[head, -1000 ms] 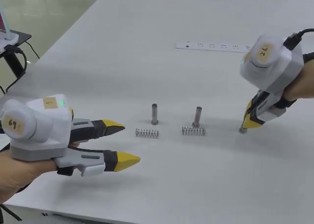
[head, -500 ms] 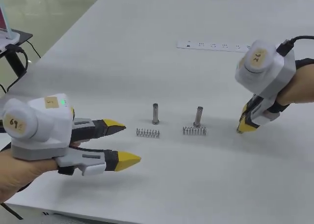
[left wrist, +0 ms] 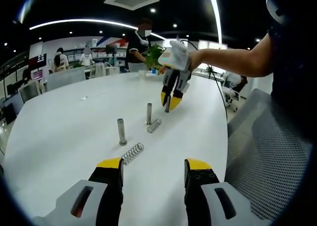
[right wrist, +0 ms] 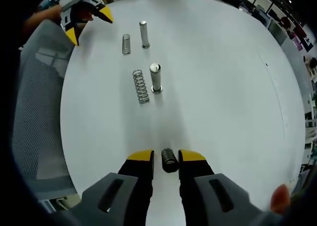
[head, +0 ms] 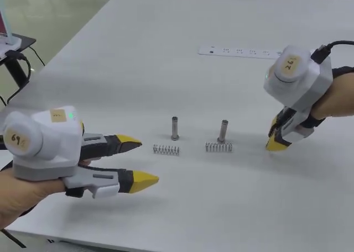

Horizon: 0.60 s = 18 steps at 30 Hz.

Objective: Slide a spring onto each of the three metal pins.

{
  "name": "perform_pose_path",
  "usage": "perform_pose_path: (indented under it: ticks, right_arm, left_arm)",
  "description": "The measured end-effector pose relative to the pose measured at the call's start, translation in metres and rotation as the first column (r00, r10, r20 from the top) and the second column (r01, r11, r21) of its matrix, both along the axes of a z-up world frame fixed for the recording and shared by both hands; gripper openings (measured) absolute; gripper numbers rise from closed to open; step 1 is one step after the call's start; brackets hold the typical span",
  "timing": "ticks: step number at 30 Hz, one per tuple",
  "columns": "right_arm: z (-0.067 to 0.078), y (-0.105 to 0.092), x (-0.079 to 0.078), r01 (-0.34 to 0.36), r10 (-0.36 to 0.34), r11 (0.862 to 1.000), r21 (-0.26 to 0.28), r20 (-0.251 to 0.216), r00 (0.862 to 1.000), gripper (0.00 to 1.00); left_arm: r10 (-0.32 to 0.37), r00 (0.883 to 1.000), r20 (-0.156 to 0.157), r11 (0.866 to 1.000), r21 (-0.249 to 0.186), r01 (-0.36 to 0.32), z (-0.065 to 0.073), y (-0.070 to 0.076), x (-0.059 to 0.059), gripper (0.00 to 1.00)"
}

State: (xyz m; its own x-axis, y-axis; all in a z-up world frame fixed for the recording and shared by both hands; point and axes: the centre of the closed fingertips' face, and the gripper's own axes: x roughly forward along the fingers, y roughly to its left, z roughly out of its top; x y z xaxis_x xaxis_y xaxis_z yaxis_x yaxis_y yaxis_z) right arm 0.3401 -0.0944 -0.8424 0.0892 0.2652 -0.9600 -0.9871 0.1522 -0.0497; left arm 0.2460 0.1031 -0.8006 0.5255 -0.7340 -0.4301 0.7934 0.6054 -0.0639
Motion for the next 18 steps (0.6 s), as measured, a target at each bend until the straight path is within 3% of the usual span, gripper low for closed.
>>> perform_pose_path:
  ticks: [8, 18]
  right_arm:
    - [0.008, 0.009, -0.001, -0.02, 0.019, 1.0, 0.012, 0.025, 0.999, 0.2]
    - [0.02, 0.034, -0.009, -0.057, 0.055, 0.997, 0.043, 0.037, 0.998, 0.2]
  left_arm:
    - [-0.004, 1.0, -0.001, 1.0, -0.001, 0.004, 0.0, -0.001, -0.001, 0.43]
    - [-0.007, 1.0, 0.003, 1.0, -0.001, 0.007, 0.002, -0.002, -0.001, 0.43]
